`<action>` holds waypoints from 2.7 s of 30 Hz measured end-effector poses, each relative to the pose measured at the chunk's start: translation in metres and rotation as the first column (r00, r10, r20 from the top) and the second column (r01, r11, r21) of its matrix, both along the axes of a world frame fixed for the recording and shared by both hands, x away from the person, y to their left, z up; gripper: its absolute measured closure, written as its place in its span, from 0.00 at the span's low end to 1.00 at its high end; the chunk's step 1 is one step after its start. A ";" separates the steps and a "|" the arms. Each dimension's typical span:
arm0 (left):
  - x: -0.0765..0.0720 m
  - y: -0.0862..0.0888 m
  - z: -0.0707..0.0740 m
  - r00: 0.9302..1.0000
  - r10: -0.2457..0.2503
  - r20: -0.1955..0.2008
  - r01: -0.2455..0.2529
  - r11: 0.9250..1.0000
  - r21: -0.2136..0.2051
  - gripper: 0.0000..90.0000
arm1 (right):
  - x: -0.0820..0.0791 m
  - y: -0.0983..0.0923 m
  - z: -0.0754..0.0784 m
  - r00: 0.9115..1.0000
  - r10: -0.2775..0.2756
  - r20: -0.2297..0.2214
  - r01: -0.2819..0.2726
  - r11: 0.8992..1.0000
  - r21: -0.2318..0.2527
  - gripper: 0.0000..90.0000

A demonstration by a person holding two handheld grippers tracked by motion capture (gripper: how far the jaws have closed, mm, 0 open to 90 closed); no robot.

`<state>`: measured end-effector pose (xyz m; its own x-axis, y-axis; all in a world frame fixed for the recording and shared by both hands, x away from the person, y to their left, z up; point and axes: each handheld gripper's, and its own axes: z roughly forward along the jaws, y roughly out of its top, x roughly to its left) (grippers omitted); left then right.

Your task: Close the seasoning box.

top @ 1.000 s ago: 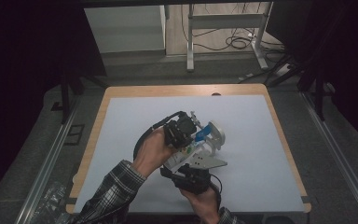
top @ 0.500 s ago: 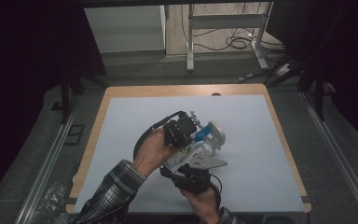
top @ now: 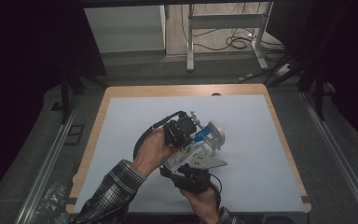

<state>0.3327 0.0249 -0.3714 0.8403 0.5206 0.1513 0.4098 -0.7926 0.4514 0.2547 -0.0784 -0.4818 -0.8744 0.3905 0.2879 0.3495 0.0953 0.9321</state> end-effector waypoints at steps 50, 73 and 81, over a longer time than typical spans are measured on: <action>0.001 0.001 -0.001 1.000 0.004 -0.013 -0.004 1.000 0.003 1.00 | -0.001 0.001 0.002 1.000 0.002 0.005 -0.002 1.000 0.005 0.81; 0.002 -0.001 0.001 1.000 0.003 -0.021 -0.003 1.000 0.019 1.00 | 0.000 0.000 0.004 1.000 0.001 0.010 -0.001 1.000 0.008 0.82; 0.003 -0.001 0.001 1.000 0.006 -0.026 -0.006 1.000 0.022 1.00 | -0.001 0.000 0.005 1.000 0.002 0.010 -0.002 1.000 0.009 0.82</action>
